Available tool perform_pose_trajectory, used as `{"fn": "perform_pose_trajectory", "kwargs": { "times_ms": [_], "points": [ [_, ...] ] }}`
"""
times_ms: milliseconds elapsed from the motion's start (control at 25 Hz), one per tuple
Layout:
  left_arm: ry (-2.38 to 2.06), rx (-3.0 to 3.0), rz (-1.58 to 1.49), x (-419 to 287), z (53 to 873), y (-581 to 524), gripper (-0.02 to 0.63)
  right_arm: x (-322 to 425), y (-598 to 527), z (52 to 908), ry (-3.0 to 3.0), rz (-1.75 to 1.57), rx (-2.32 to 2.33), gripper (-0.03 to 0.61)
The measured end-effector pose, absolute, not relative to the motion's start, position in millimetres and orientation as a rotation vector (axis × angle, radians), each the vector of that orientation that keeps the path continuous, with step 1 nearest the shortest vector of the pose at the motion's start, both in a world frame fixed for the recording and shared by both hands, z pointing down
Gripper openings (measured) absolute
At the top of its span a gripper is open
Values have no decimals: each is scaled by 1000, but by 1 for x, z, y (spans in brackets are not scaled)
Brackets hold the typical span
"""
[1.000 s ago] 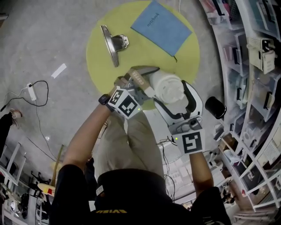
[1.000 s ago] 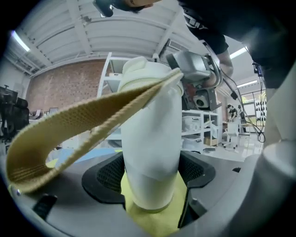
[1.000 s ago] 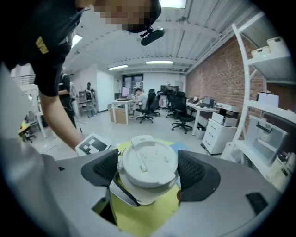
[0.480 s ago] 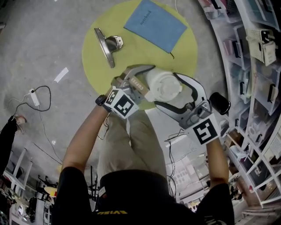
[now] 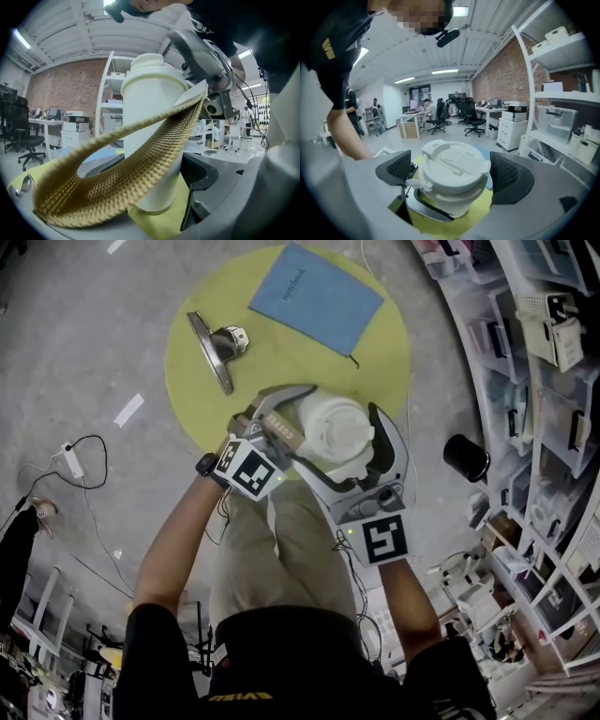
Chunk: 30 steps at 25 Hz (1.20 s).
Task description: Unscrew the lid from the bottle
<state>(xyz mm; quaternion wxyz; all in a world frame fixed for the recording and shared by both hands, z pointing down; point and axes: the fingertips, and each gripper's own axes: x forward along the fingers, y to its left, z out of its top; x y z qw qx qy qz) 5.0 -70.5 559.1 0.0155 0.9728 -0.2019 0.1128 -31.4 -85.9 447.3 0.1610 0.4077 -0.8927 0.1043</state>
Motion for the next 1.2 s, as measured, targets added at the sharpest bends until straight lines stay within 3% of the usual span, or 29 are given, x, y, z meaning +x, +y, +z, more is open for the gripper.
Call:
{"fn": "perform_pose_trajectory", "kwargs": {
  "times_ms": [640,1200],
  "points": [
    [-645,3013,342,7,560,-72,373,-15,-96,460,-2256,322,1638,456],
    [-624,3009,332,6,561,-69,372,-21,-88,461,-2402,247,1402,453]
  ]
}}
